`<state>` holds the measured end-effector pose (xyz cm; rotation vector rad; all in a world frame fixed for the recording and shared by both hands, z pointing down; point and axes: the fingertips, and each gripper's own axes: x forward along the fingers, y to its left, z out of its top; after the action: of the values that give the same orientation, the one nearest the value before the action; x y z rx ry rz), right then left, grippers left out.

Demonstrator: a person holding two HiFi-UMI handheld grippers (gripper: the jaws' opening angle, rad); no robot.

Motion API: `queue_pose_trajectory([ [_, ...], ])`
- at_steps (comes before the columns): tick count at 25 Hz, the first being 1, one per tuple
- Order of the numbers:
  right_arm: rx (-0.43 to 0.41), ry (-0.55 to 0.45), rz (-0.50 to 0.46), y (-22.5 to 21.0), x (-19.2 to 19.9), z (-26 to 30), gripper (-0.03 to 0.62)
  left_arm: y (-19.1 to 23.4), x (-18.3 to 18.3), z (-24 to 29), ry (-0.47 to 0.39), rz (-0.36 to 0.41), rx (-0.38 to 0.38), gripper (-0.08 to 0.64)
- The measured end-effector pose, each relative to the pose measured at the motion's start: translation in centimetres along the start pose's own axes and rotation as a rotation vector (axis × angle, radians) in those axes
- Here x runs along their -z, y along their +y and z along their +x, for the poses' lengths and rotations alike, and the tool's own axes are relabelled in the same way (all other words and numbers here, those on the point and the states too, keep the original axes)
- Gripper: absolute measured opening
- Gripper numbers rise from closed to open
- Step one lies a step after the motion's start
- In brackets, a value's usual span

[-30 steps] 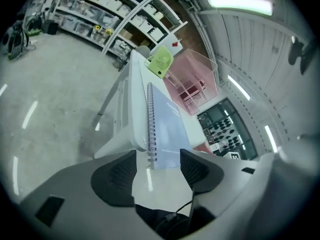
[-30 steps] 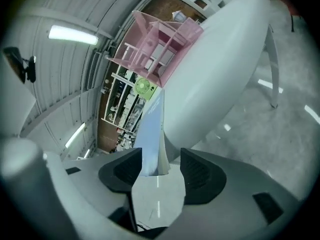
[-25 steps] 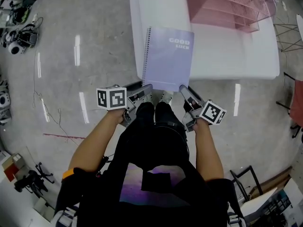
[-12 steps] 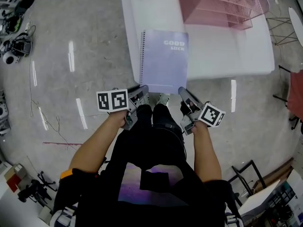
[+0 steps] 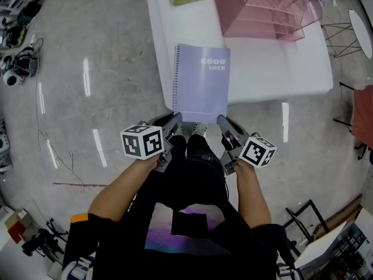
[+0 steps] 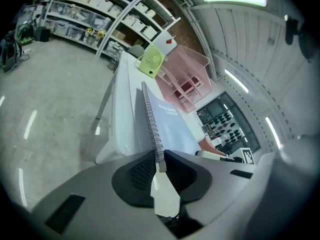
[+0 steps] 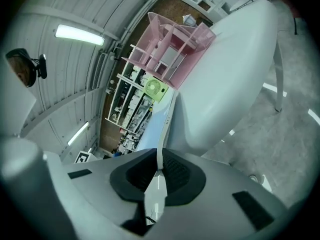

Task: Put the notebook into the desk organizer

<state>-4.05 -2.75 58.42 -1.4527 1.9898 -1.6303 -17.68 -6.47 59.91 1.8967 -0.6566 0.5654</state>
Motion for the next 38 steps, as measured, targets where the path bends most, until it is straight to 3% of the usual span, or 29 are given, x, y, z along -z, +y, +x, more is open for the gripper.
queue_pose_trajectory([
  [13, 0.004, -0.129, -0.171, 8.0, -2.8, -3.6, 0.041, -5.6, -4.1, -5.5, -0.135, 0.18, 0.076, 0.057],
  [29, 0.067, -0.341, -0.33, 16.5, -6.2, -11.5, 0.041, -15.2, -7.2, -10.5, -0.176, 0.387, 0.241, 0.058],
  [38, 0.126, -0.407, -0.436, 17.5, -12.8, -15.2, 0.041, -21.7, -11.3, -8.4, -0.21, 0.444, 0.291, 0.058],
])
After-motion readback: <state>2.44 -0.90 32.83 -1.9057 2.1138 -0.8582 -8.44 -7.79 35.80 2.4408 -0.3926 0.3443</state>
